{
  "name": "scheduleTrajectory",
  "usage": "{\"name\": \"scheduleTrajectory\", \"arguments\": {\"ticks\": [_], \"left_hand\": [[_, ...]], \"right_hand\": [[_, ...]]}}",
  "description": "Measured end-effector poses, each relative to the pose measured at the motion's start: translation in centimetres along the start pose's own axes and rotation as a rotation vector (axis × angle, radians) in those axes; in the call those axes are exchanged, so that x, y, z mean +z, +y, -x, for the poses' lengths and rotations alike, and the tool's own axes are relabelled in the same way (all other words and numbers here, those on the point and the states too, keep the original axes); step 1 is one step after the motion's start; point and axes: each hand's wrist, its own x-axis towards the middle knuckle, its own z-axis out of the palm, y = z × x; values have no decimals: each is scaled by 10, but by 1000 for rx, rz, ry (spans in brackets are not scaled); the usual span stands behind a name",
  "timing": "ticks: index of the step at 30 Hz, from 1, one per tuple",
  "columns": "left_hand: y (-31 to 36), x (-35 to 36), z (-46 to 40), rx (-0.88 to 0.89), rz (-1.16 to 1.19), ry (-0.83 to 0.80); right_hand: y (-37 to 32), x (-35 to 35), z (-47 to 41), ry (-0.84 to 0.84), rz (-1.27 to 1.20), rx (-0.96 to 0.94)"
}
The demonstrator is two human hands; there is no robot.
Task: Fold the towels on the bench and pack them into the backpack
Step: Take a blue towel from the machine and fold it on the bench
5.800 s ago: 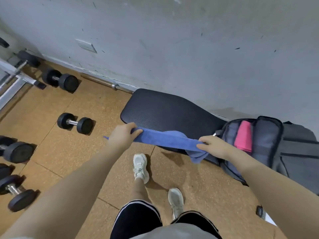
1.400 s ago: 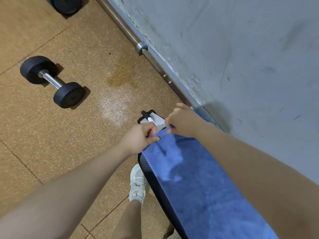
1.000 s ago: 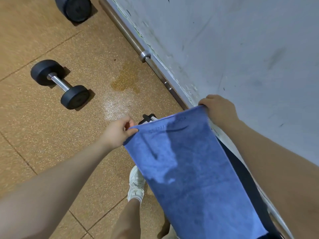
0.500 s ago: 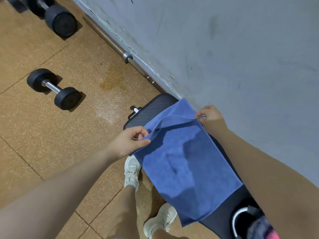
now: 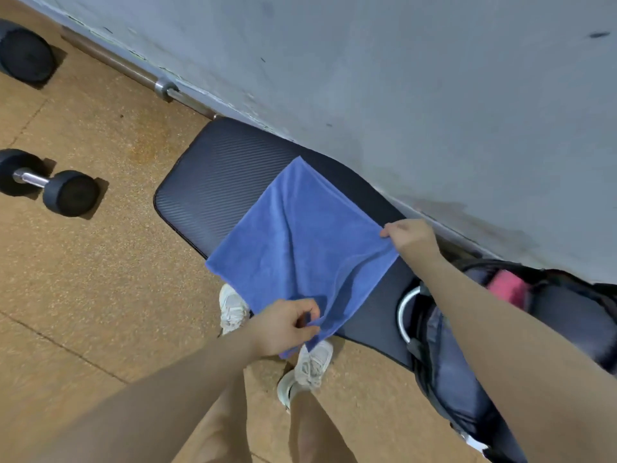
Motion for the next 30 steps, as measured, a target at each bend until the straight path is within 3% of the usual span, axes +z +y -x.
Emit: {"name": "scheduleTrajectory", "arguments": {"ticks": [6,9,13,16,20,25,30], "left_hand": [[-11,34,-37,-35,0,-234],[-15,10,-69,-101,21,-73],[-4,-53,-121,-86,-233,293],[3,-94,-161,-48,-418,459],[3,-129,-199,-59,-716,466],[-1,-151,-217,-102,-709,429],[2,-169,-226,-68,-720,319]], "right_hand": [[53,22,-16,210,-133,78],[70,27,-22,284,-141,186],[85,29,-29,323,-190,287],[87,33,-39,302,-234,332],[89,46,-46,346,-206,323],[82,52,-52,401,-196,246],[73,51,-59,263,6,298]]}}
